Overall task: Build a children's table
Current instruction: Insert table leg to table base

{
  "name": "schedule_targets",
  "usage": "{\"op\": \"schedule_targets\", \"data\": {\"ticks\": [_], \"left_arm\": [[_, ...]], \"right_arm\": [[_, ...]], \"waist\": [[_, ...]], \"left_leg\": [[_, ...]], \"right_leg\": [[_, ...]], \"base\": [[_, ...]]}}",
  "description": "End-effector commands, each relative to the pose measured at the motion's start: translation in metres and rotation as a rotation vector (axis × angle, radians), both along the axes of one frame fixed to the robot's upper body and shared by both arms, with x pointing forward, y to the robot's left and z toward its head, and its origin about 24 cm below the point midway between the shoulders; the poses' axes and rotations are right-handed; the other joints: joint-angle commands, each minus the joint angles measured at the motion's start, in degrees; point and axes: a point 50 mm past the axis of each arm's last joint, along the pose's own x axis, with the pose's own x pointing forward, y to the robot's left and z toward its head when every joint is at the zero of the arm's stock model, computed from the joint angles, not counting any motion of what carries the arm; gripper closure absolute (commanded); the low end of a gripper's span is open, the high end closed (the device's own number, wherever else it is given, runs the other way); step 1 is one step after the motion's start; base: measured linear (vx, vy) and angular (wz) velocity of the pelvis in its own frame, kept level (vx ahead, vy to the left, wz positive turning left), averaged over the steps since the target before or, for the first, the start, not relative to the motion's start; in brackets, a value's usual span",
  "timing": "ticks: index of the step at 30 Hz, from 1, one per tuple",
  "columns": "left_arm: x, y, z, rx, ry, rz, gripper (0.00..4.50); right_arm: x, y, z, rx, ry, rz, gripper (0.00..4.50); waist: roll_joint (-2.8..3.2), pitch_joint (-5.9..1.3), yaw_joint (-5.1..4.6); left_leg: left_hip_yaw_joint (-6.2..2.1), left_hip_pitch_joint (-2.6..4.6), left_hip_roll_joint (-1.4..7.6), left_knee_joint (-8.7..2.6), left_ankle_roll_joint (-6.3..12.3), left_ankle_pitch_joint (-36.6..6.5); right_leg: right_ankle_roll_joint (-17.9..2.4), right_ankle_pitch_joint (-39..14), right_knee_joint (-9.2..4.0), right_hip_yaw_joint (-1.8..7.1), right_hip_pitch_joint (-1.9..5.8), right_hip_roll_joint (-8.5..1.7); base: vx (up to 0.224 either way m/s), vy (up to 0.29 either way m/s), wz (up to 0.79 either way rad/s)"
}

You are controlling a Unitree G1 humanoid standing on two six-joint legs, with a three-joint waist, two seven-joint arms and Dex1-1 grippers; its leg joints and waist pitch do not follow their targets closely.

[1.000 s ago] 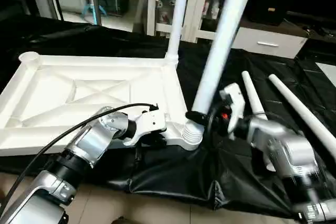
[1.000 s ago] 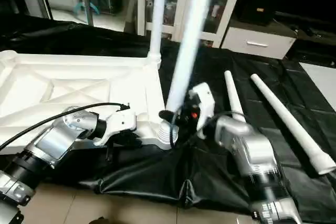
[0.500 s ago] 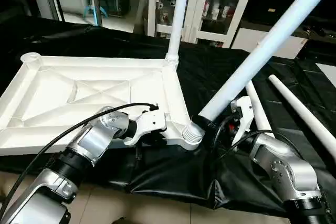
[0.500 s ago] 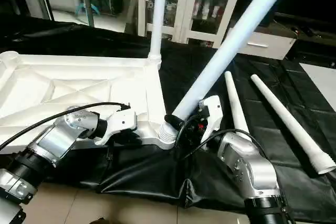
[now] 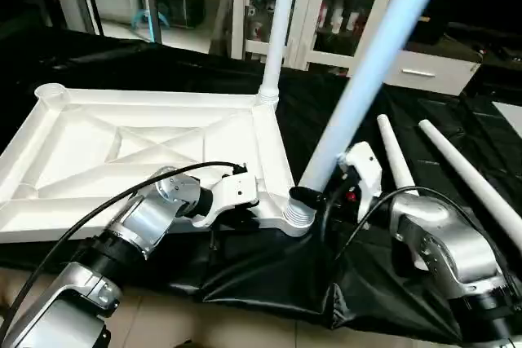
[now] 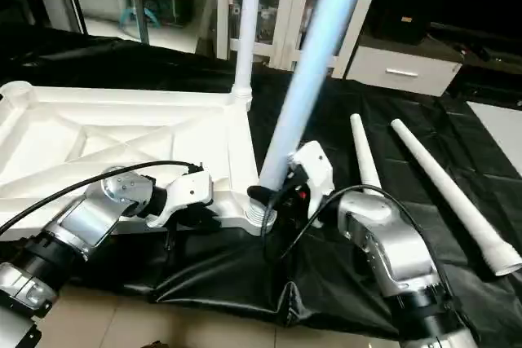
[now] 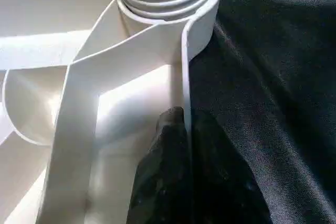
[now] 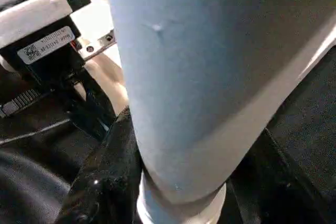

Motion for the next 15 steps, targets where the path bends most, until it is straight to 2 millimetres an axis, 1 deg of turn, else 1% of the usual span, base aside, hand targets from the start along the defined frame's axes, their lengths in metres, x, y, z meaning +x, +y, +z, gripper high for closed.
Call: {"op": "schedule_targets", "data": {"ticks": [1, 2, 3, 4, 6, 7, 8, 10, 11, 12, 14, 15], "left_arm": [[0.006, 0.001, 0.006, -0.012, -0.043, 0.029, 4.50], [0.006, 0.001, 0.006, -0.013, -0.045, 0.030, 4.50], [0.006, 0.001, 0.006, -0.013, -0.045, 0.030, 4.50], [0.006, 0.001, 0.006, -0.016, -0.047, 0.033, 4.50], [0.005, 0.001, 0.006, -0.018, -0.049, 0.035, 4.50], [0.005, 0.001, 0.006, -0.019, -0.050, 0.036, 4.50], [0.005, 0.001, 0.006, -0.019, -0.050, 0.036, 4.50], [0.005, 0.001, 0.006, -0.019, -0.050, 0.037, 4.50], [0.005, 0.001, 0.006, -0.020, -0.051, 0.037, 4.50], [0.005, 0.001, 0.006, -0.020, -0.051, 0.038, 4.50], [0.005, 0.001, 0.006, -0.020, -0.052, 0.037, 4.50], [0.006, 0.001, 0.006, -0.020, -0.053, 0.037, 4.50]], "right_arm": [[-0.014, -0.009, -0.044, -0.112, 0.227, -0.048, 2.64], [-0.015, -0.009, -0.046, -0.111, 0.237, -0.052, 2.64], [-0.015, -0.009, -0.046, -0.111, 0.237, -0.052, 2.64], [-0.018, -0.010, -0.051, -0.116, 0.255, -0.057, 2.64], [-0.022, -0.011, -0.058, -0.125, 0.273, -0.070, 2.64], [-0.024, -0.014, -0.064, -0.134, 0.285, -0.097, 2.64], [-0.024, -0.014, -0.064, -0.134, 0.285, -0.097, 2.64], [-0.025, -0.016, -0.070, -0.144, 0.288, -0.125, 2.64], [-0.026, -0.017, -0.073, -0.156, 0.285, -0.138, 2.64], [-0.026, -0.018, -0.074, -0.164, 0.282, -0.145, 2.64], [-0.026, -0.018, -0.075, -0.158, 0.279, -0.158, 2.64], [-0.025, -0.018, -0.074, -0.151, 0.276, -0.172, 2.64]], "waist": [[0.43, -1.63, -0.71], [0.03, -1.67, -0.84], [0.19, -1.69, -0.73], [0.34, -1.68, -0.75], [0.35, -1.73, -0.72], [0.32, -1.61, -0.77], [0.33, -1.60, -0.78], [0.37, -1.51, -0.95], [0.50, -1.45, -0.98], [0.44, -1.39, -1.09], [0.56, -1.36, -1.23], [0.76, -1.36, -1.32]], "left_leg": [[-1.78, 1.16, 2.30, -4.83, -3.39, -30.9], [-1.79, 1.03, 2.33, -4.90, -3.34, -30.8], [-1.82, 1.08, 2.34, -4.93, -3.37, -30.7], [-1.80, 1.14, 2.41, -5.07, -3.42, -30.7], [-1.75, 1.24, 2.39, -5.12, -3.49, -30.8], [-1.75, 1.32, 2.36, -5.14, -3.57, -31.6], [-1.75, 1.38, 2.32, -5.11, -3.57, -32.0], [-1.91, 1.49, 2.26, -5.05, -3.66, -33.6], [-2.00, 1.57, 2.23, -5.03, -3.69, -34.1], [-2.07, 1.74, 2.21, -4.93, -3.65, -34.9], [-2.23, 1.86, 2.19, -4.87, -3.63, -35.7], [-2.38, 1.92, 2.21, -4.95, -3.76, -36.4]], "right_leg": [[-2.4, -37.6, -6.45, 1.83, -0.27, -4.06], [-2.4, -37.3, -6.48, 1.73, -0.15, -4.03], [-2.4, -37.0, -6.41, 1.74, -0.14, -4.07], [-2.5, -36.4, -6.47, 1.80, -0.17, -4.07], [-2.6, -35.7, -6.57, 1.77, -0.17, -4.00], [-2.6, -36.0, -6.69, 1.80, -0.39, -4.01], [-2.5, -36.5, -6.79, 1.78, -0.46, -4.03], [-2.0, -38.6, -7.16, 1.57, -0.53, -4.08], [-1.9, -39.2, -7.25, 1.45, -0.55, -4.08], [-1.6, -40.6, -7.54, 1.25, -0.65, -4.13], [-1.3, -41.6, -7.81, 1.01, -0.66, -4.15], [-1.3, -41.4, -7.87, 0.85, -0.59, -4.08]], "base": [[0.000, 0.000, 0.00], [0.000, 0.000, 0.00], [0.000, 0.000, 0.00], [0.000, 0.000, 0.00], [0.000, 0.000, 0.00], [0.000, 0.000, 0.00], [0.000, 0.000, 0.00], [0.000, 0.000, 0.00], [0.000, 0.000, 0.00], [0.000, 0.000, 0.00], [0.000, 0.000, 0.00], [0.000, 0.000, 0.00]]}}
